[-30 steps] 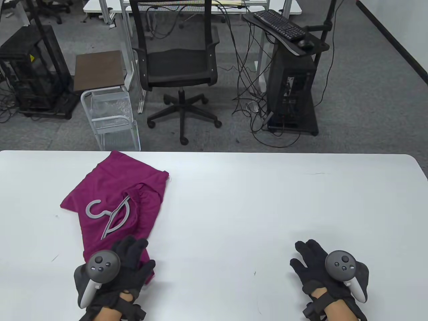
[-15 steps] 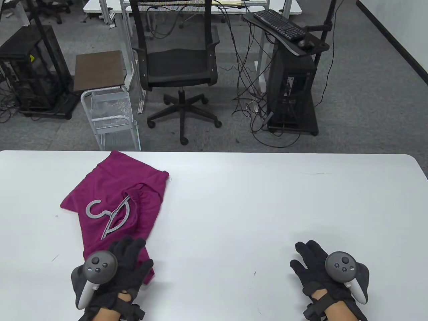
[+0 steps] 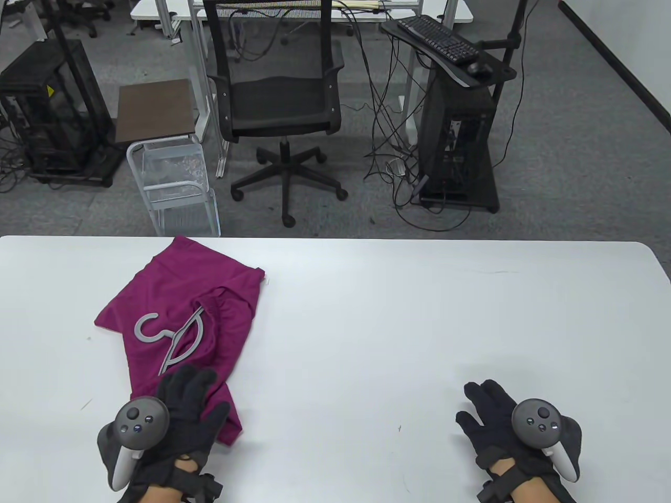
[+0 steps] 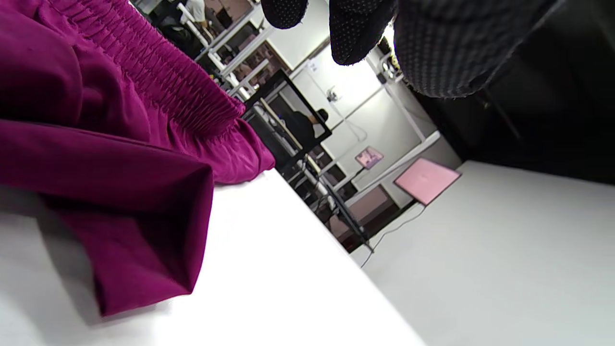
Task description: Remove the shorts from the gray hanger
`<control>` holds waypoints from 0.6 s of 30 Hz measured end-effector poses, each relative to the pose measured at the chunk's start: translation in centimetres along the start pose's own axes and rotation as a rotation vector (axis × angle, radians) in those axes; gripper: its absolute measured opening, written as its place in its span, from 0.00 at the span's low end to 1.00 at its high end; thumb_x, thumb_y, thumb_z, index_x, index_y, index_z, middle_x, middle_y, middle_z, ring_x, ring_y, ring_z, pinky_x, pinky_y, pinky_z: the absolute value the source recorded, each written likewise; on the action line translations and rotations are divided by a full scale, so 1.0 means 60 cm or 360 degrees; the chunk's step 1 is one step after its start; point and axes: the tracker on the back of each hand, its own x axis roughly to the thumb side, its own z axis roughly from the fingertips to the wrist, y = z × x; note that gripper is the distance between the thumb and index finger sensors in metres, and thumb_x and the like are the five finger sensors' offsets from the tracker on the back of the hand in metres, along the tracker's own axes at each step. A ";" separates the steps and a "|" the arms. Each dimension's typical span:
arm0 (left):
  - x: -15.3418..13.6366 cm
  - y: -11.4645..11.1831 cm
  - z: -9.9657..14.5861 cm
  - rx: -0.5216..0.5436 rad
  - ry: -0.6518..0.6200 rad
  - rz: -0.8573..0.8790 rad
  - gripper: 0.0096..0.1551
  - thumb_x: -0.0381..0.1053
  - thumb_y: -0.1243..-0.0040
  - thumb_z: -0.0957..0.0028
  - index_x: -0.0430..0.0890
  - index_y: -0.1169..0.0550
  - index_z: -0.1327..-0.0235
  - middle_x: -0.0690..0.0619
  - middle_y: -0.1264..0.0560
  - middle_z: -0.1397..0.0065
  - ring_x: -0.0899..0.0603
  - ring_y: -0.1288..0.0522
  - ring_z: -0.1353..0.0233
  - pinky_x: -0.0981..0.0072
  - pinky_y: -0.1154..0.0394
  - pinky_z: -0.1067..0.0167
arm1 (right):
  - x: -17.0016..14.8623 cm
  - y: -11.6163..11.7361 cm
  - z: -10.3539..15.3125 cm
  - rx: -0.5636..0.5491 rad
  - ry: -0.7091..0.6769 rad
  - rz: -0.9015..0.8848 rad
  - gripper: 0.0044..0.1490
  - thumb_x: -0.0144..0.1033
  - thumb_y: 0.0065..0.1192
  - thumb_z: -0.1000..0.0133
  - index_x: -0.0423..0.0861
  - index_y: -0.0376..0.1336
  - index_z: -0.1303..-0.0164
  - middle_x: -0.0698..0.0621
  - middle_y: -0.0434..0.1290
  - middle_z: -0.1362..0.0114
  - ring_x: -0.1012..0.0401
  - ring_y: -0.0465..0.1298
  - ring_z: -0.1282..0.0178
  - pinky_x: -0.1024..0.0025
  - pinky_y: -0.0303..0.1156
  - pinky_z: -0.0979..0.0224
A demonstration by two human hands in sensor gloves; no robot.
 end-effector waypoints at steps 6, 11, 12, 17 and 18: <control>-0.022 0.025 0.003 0.0118 0.0083 0.0066 0.43 0.67 0.40 0.55 0.66 0.40 0.24 0.55 0.59 0.11 0.34 0.69 0.15 0.28 0.69 0.27 | 0.001 0.001 0.000 0.0007 0.0002 -0.0001 0.45 0.51 0.61 0.43 0.45 0.52 0.18 0.38 0.45 0.14 0.35 0.45 0.18 0.24 0.49 0.27; -0.046 0.049 0.010 0.0280 0.0228 0.0072 0.48 0.67 0.37 0.56 0.69 0.44 0.23 0.57 0.61 0.11 0.34 0.71 0.16 0.28 0.70 0.27 | 0.002 0.002 0.000 0.0017 -0.0009 -0.0002 0.45 0.51 0.61 0.43 0.45 0.52 0.18 0.38 0.45 0.14 0.35 0.45 0.18 0.24 0.49 0.27; -0.051 0.053 0.011 0.0305 0.0259 0.0070 0.49 0.67 0.36 0.57 0.70 0.45 0.22 0.57 0.61 0.11 0.35 0.71 0.16 0.28 0.70 0.27 | 0.002 0.003 0.000 0.0019 -0.0011 -0.0005 0.45 0.51 0.61 0.43 0.45 0.52 0.18 0.38 0.45 0.14 0.35 0.45 0.18 0.25 0.49 0.27; -0.089 0.075 0.018 0.0400 0.0560 -0.0024 0.63 0.65 0.27 0.61 0.80 0.60 0.30 0.59 0.74 0.17 0.35 0.79 0.20 0.28 0.75 0.29 | 0.004 0.005 0.000 0.0038 -0.0021 -0.0010 0.45 0.51 0.61 0.43 0.45 0.51 0.18 0.38 0.45 0.14 0.35 0.45 0.18 0.25 0.49 0.27; -0.096 0.078 0.019 0.0420 0.0621 -0.0041 0.67 0.64 0.24 0.63 0.79 0.62 0.32 0.58 0.80 0.22 0.35 0.81 0.22 0.27 0.76 0.30 | 0.004 0.006 0.000 0.0043 -0.0022 -0.0010 0.45 0.51 0.61 0.43 0.45 0.51 0.18 0.38 0.45 0.14 0.35 0.45 0.18 0.25 0.49 0.27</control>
